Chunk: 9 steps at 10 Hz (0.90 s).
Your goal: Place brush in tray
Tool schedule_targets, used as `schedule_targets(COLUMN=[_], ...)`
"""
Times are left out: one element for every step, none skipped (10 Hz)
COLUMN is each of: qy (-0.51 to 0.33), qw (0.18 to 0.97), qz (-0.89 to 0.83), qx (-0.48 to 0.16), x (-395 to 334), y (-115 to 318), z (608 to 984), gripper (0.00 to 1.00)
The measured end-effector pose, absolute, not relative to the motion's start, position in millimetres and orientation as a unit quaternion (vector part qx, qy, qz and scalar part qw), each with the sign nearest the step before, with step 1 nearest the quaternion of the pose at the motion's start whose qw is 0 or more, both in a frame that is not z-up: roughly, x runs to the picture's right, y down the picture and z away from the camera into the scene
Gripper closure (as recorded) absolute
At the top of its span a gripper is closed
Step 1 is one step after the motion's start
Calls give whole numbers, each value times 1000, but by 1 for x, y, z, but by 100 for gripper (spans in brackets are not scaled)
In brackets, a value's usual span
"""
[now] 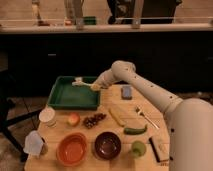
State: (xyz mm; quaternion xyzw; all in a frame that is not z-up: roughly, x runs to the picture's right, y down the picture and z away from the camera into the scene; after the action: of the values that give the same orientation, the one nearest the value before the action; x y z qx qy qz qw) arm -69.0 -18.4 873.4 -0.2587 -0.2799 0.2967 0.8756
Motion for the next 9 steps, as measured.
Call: schedule_targets(qy=[-273, -263, -254, -249, -244, -244, -243, -243, -243], qw=[873, 870, 868, 865, 863, 863, 863, 863, 863], qz=[310, 327, 342, 352, 359, 360, 361, 362, 361], qx=[-259, -258, -257, -257, -258, -258, -257, -257, -257], x=[-73, -74, -75, -77, -80, -80, -78, -78, -78], y=[-18, -18, -18, -18, -18, -18, -18, -18, -18], z=[876, 880, 884, 887, 889, 889, 889, 889, 889], gripper=[100, 100, 100, 100, 100, 100, 100, 100, 100])
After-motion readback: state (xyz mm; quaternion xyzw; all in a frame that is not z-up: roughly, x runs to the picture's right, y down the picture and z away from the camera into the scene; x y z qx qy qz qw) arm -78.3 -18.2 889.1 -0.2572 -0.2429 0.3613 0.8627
